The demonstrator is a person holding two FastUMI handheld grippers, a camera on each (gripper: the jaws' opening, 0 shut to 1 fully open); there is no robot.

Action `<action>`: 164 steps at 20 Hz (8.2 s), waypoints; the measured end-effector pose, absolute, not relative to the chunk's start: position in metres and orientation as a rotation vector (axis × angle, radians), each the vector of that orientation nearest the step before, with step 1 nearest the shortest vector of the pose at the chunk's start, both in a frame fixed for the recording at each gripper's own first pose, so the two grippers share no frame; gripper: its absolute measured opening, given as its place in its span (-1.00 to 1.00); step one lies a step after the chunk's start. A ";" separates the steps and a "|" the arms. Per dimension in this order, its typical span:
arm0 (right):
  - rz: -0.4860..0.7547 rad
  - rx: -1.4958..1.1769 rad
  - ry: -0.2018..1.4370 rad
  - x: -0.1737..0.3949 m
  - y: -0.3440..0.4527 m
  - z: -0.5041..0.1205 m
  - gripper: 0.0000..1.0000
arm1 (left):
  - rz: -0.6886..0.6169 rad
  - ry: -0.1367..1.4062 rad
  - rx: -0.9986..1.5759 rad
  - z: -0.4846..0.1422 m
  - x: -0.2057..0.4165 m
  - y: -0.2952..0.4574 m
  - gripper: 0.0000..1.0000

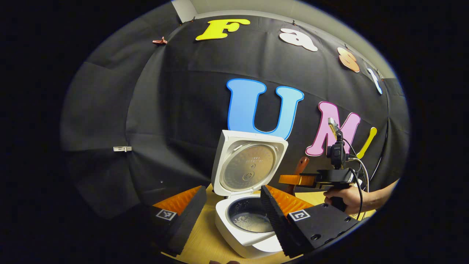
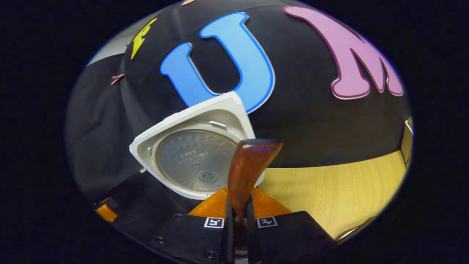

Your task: Close the left gripper, press the button to open the rice cooker; take a wooden spoon from the chopstick holder with the right hand, scoop a spoonful of rice and pour it into the rice cooker, then put the wooden spoon back into the chopstick holder.

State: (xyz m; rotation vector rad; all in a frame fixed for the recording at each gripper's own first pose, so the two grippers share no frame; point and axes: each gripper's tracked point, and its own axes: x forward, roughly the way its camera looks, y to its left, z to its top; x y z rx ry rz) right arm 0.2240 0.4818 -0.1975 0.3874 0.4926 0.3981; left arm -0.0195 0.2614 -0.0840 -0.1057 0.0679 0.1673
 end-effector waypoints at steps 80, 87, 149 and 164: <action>-0.129 0.565 0.701 0.056 -0.104 -0.404 -0.65 | 0.203 0.142 -0.055 -0.054 0.000 0.060 0.91; -0.194 0.618 0.690 0.052 -0.115 -0.399 0.02 | 0.212 0.140 -0.053 -0.054 -0.003 0.065 0.91; -0.338 0.442 0.656 -0.103 -0.126 -0.300 0.46 | 0.276 0.417 -0.043 -0.179 0.061 0.117 1.00; -0.153 0.320 0.613 -0.073 -0.079 -0.264 0.46 | 0.346 0.522 -0.030 -0.227 0.063 0.127 1.00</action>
